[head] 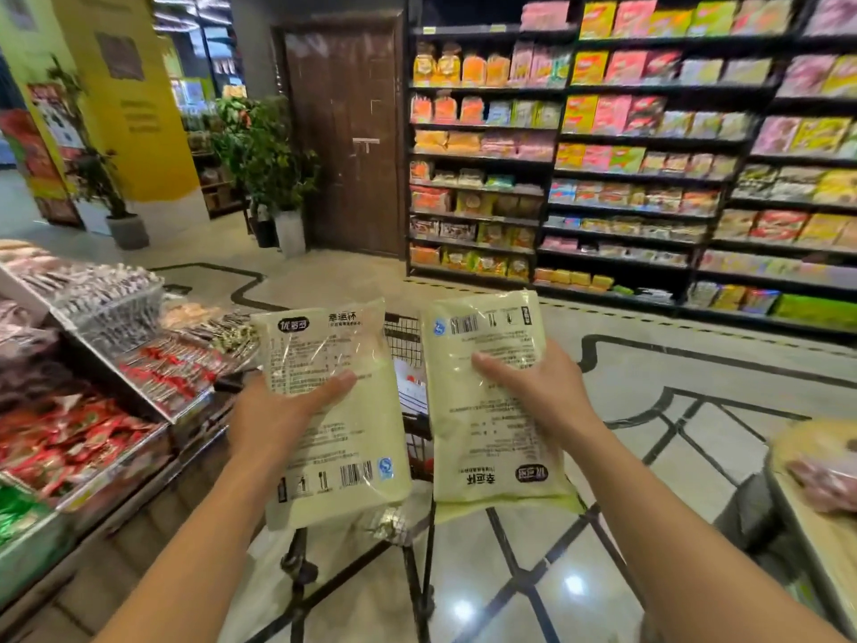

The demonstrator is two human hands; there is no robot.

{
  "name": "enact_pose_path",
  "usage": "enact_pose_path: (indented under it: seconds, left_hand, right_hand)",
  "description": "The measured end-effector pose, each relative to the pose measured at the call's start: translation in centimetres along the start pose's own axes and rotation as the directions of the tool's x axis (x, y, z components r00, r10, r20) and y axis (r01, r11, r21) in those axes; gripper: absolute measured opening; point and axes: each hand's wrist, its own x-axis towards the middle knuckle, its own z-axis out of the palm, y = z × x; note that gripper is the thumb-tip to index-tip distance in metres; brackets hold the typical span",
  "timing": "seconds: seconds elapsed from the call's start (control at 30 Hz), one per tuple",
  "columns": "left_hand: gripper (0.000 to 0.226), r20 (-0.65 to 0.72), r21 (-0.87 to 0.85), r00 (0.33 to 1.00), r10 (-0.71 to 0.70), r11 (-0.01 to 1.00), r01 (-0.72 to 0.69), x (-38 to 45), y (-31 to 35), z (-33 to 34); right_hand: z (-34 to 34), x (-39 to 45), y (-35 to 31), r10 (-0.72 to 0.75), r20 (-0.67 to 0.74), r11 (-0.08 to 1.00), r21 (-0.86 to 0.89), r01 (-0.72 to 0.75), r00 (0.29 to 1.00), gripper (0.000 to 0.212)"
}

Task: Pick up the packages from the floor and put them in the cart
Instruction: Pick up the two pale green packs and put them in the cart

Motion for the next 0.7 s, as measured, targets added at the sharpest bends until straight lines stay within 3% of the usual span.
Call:
enact_pose_path:
  seconds: [0.13, 0.33, 0.4, 0.5, 0.7]
  left_hand:
    - [0.089, 0.004, 0.006, 1.0, -0.005, 1.0, 0.005, 7.3, 0.7, 3.9]
    - [0.087, 0.017, 0.004, 0.998, -0.053, 0.999, 0.053, 15.7, 1.2, 9.8]
    - [0.084, 0.014, 0.005, 0.998, -0.053, 0.999, 0.053, 18.1, 1.3, 11.8]
    - [0.081, -0.014, -0.001, 0.997, -0.077, 0.997, 0.077, 21.8, 1.3, 15.1]
    - [0.075, -0.107, 0.0, 0.988, -0.11, 0.994, 0.111, 28.1, 0.9, 22.9]
  right_hand:
    - [0.5, 7.9, 1.2, 0.04, -0.032, 0.998, -0.039, -0.041, 0.999, 0.05]
    - [0.0, 18.0, 3.0, 0.076, -0.059, 0.997, -0.022, -0.078, 0.995, 0.035]
    - [-0.1, 21.5, 4.1, 0.086, -0.061, 0.996, -0.017, -0.088, 0.994, 0.051]
    - [-0.2, 26.7, 6.1, 0.098, -0.073, 0.995, 0.023, -0.097, 0.993, 0.093]
    - [-1.0, 37.8, 8.9, 0.119, -0.004, 0.992, 0.046, -0.119, 0.993, 0.1]
